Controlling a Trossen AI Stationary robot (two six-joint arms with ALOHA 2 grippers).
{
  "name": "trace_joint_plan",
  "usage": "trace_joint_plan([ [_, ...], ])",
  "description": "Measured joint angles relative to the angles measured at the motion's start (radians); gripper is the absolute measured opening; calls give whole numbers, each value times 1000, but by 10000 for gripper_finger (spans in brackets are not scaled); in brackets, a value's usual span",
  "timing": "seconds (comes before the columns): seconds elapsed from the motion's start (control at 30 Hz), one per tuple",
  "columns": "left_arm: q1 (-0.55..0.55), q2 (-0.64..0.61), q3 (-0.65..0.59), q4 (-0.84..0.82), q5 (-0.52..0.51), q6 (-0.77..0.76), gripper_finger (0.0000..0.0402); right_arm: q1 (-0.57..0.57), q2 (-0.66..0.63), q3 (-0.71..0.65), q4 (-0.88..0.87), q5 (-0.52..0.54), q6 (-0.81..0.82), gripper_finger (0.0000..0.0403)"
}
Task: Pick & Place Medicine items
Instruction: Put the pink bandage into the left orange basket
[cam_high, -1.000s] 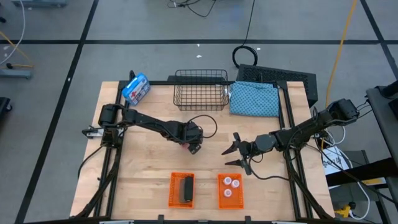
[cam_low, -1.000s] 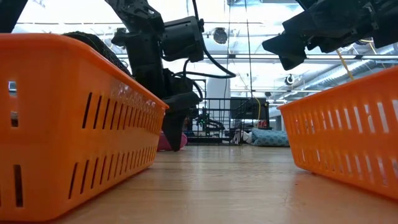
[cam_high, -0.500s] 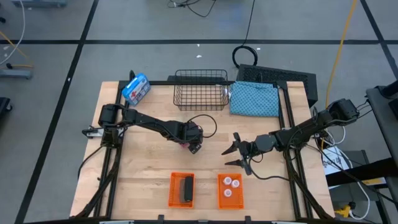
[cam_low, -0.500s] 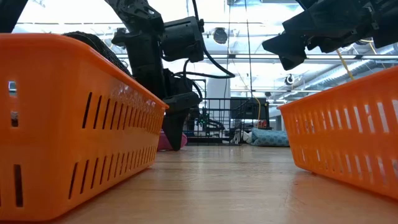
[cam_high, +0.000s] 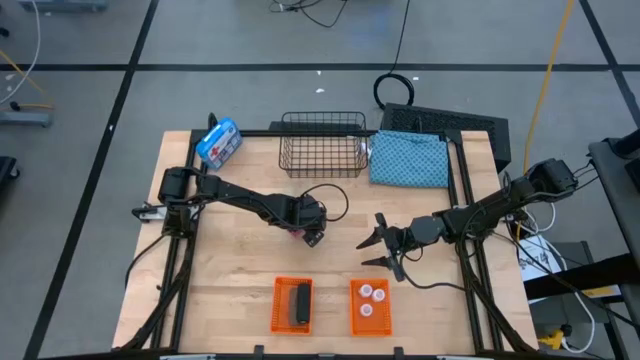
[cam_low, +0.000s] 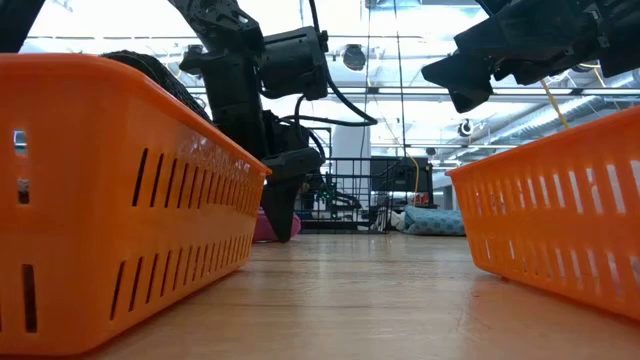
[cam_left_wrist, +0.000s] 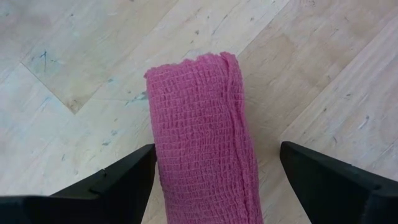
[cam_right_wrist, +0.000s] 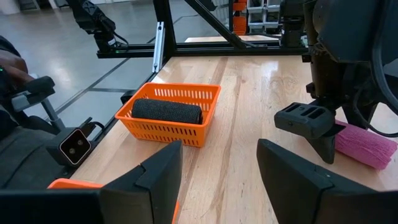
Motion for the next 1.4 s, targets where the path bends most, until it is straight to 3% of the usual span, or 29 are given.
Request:
trace_joint_plan([
  [0.37, 0, 0, 0, 0, 0, -3, 343, 0, 0, 0, 0, 0, 0, 196],
  [0.7, 0, 0, 0, 2, -1, -6, 244, 0, 0, 0, 0, 0, 0, 196],
  [0.97, 0, 0, 0, 5, -1, 6, 198, 0, 0, 0, 0, 0, 0, 196],
  [1.4, 0, -1, 0, 36, 10, 8, 213, 0, 0, 0, 0, 0, 0, 196],
])
